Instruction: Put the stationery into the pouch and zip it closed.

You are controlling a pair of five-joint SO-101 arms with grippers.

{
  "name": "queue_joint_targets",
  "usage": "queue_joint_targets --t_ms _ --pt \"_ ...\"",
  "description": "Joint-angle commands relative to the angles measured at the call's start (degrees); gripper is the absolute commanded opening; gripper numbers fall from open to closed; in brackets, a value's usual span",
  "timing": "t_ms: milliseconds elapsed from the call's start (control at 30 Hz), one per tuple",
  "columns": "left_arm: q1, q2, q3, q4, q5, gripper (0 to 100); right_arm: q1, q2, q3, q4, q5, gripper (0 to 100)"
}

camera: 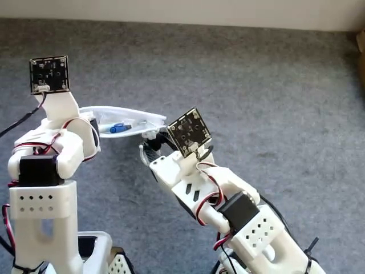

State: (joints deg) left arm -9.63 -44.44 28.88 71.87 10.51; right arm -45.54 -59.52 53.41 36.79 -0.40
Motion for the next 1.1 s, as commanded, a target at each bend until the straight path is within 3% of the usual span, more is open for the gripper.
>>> queue_joint_targets --t_ms 0,167,267,433,633,867,1067 --pt "-0.3 0.4 0.4 -0.8 -0.4 1 -0.2 -0.2 0.5 -2.5 -0.4 8.8" --pt "-0.3 0.4 0.4 -0.8 -0.4 1 -0.2 -0.2 0.6 -2.5 0.0 7.4" --pt "-0.3 0.4 0.5 -0.8 -0.4 1 -0.2 -0.3 0.6 -2.2 3.5 0.0" --pt "-0.3 0.4 0.2 -0.8 -0.6 1 -0.2 -5.1 0.7 3.1 6.1 0.5" --pt "2.7 0.4 -0.6 -2.0 -7.8 1 -0.2 -14.5 0.7 12.2 8.9 0.5" --pt "9.5 0.7 -3.6 -2.0 -10.5 22 -0.2 -18.3 0.8 23.4 10.1 0.5" --pt "16.6 0.8 -7.1 -4.8 -12.8 24 -0.1 -21.1 0.8 29.4 10.0 0.5"
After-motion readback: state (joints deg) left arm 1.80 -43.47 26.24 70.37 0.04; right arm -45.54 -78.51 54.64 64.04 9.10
